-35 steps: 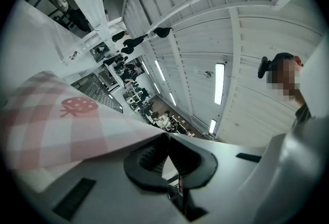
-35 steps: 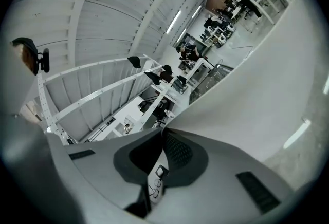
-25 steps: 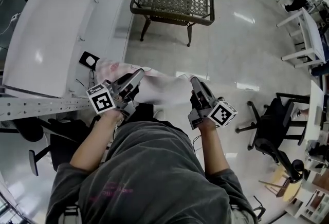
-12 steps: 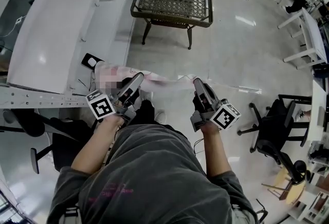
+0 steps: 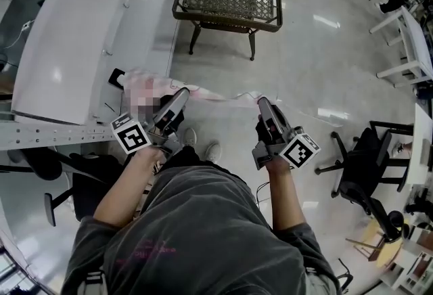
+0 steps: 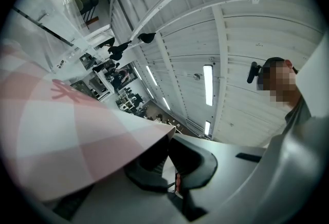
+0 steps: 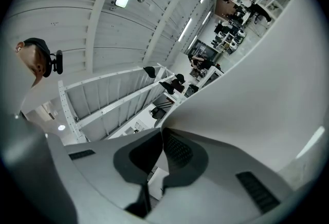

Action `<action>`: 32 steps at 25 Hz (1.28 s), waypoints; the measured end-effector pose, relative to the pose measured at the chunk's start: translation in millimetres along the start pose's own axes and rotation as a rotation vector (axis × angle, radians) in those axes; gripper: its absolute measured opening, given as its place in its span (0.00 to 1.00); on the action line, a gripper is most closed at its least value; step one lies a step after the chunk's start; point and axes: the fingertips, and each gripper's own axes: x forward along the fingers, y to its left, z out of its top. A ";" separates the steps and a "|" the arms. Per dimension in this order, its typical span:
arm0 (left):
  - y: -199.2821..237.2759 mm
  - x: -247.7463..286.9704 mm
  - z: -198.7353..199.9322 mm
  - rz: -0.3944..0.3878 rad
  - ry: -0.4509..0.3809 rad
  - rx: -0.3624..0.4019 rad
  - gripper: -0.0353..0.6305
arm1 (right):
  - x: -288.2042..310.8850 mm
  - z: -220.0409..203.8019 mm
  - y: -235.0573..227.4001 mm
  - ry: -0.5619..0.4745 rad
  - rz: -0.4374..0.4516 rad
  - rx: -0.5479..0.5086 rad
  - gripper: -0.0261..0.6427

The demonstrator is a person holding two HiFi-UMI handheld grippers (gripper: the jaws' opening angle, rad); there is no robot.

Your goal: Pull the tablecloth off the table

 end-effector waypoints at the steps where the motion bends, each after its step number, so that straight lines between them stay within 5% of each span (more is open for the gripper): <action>1: 2.0 0.3 1.8 0.002 -0.002 -0.004 0.06 | 2.4 0.8 0.2 -0.003 -0.002 0.001 0.05; 32: 35.1 2.6 38.6 -0.006 0.003 -0.027 0.06 | 52.0 2.8 8.1 -0.011 -0.027 -0.004 0.05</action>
